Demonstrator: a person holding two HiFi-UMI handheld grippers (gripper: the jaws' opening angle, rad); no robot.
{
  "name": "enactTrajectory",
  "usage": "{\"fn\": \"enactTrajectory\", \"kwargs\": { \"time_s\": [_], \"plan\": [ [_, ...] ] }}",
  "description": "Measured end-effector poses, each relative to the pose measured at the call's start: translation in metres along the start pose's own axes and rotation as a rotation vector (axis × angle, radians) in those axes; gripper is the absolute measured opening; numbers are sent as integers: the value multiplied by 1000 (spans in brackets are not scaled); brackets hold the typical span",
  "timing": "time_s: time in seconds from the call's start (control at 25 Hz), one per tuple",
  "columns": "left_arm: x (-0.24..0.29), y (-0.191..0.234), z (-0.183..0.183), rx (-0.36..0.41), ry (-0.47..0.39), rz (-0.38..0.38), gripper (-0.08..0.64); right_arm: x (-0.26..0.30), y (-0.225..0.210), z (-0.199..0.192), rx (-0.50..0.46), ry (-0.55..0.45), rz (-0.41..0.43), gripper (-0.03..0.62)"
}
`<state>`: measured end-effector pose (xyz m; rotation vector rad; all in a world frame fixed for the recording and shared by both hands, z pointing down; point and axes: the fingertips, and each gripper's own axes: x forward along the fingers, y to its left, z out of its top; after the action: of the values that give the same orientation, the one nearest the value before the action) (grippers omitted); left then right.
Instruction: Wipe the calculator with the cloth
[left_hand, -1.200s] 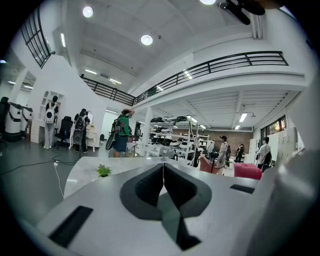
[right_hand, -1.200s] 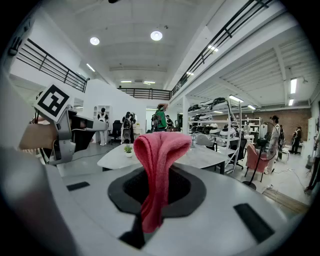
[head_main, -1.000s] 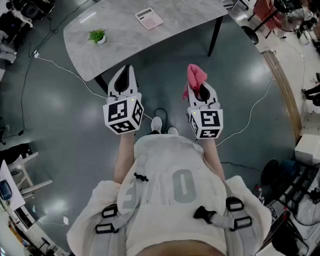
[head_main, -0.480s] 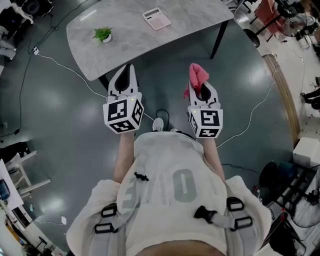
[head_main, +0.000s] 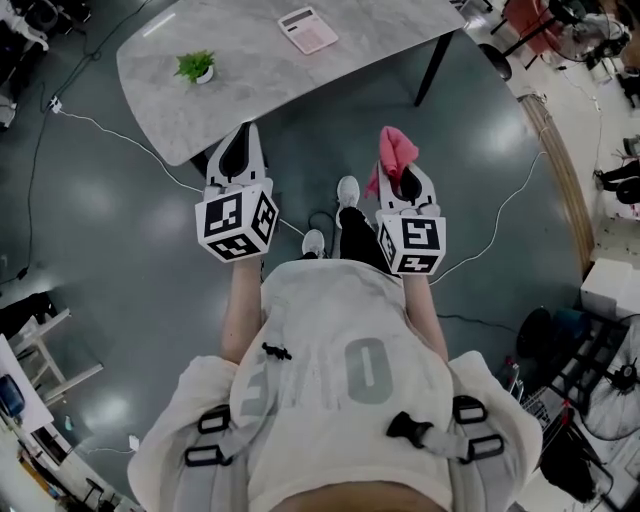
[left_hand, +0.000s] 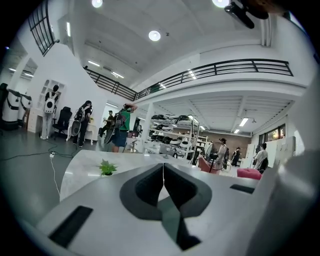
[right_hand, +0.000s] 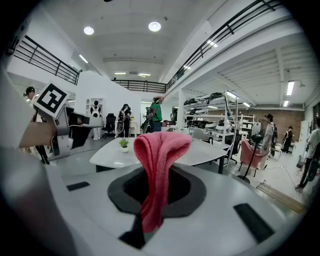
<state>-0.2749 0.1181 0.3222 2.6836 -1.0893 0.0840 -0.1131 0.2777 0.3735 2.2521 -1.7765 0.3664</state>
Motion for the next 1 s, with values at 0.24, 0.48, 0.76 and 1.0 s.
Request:
{"fn": "enactTrajectory", "kwargs": {
  "time_s": [0.24,0.48,0.76,1.0],
  "plan": [
    [33,-7,-9,10,20,-1,21,30,-14,-1,-2,3,23,55],
    [87,-9,5,30,16,20,21,83,-46,22,3,-16,53,55],
    [173,-17,19,61,48,47,21,157,-101,51,16,-27,97,55],
    [233,-31,47,85,20,101,21,208,-150,83,-11,-52,135,55]
  ]
}}
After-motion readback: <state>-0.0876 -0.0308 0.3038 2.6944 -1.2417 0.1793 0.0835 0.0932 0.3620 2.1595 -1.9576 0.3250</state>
